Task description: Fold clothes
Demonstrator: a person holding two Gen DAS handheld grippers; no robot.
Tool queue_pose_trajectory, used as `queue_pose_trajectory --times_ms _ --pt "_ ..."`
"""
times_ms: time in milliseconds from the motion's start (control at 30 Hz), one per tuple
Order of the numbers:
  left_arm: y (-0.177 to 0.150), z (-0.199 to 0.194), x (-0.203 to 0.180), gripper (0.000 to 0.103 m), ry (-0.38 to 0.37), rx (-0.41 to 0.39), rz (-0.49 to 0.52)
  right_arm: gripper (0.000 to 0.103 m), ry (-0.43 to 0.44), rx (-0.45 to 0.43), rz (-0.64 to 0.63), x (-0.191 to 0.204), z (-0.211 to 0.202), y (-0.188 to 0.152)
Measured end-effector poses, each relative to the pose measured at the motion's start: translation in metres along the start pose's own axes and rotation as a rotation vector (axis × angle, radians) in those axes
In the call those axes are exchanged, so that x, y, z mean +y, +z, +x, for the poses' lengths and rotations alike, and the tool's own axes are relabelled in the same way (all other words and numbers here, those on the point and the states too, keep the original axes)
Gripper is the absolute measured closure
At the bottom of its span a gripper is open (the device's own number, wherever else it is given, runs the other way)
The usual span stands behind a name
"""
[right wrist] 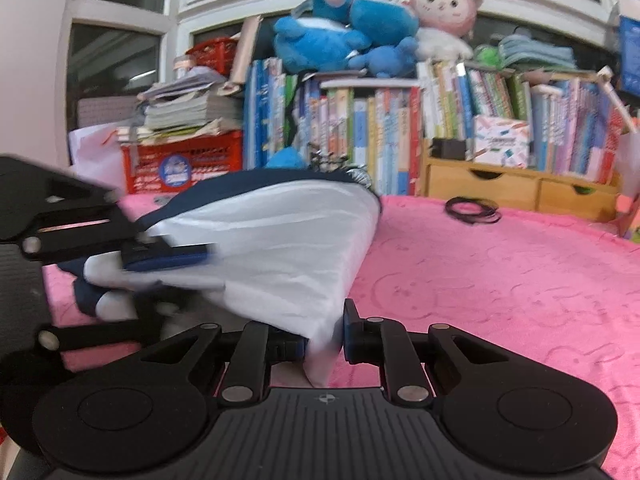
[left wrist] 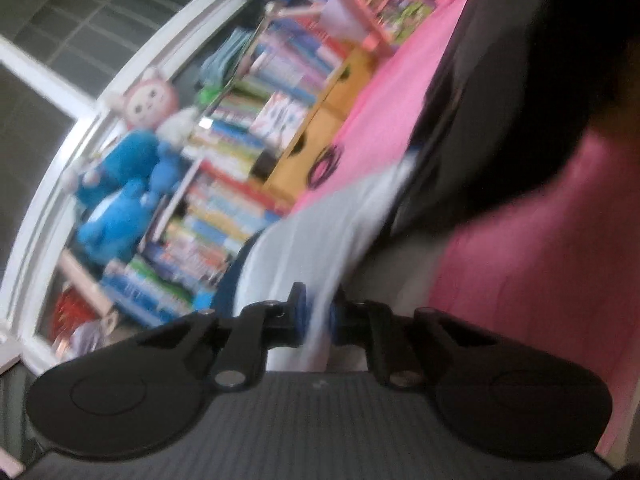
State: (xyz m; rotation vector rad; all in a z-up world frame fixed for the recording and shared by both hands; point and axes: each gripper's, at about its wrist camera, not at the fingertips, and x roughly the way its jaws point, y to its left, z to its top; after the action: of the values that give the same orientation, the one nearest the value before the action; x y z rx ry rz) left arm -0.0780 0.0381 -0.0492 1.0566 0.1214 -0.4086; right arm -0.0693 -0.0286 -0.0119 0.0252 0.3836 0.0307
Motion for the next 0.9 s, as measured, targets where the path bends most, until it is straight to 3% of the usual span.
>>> queue_pose_trajectory --times_ms 267,767,800,833,900 --pt "-0.051 -0.008 0.023 0.093 0.072 0.194 -0.027 0.086 0.003 -0.016 -0.011 -0.001 -0.002 0.003" --pt "-0.063 -0.012 0.028 0.093 0.091 0.264 -0.057 0.086 0.013 -0.011 -0.036 0.002 -0.002 0.007" --pt "-0.066 -0.01 0.031 0.093 0.104 0.29 -0.067 0.086 0.009 -0.013 -0.036 0.001 -0.002 0.008" --pt "-0.07 -0.008 0.033 0.1 0.121 0.323 -0.08 0.086 0.005 -0.014 -0.036 0.0 -0.002 0.008" --pt "-0.083 -0.007 0.045 0.101 0.156 0.391 -0.145 0.086 -0.018 -0.016 -0.025 -0.007 0.0 0.011"
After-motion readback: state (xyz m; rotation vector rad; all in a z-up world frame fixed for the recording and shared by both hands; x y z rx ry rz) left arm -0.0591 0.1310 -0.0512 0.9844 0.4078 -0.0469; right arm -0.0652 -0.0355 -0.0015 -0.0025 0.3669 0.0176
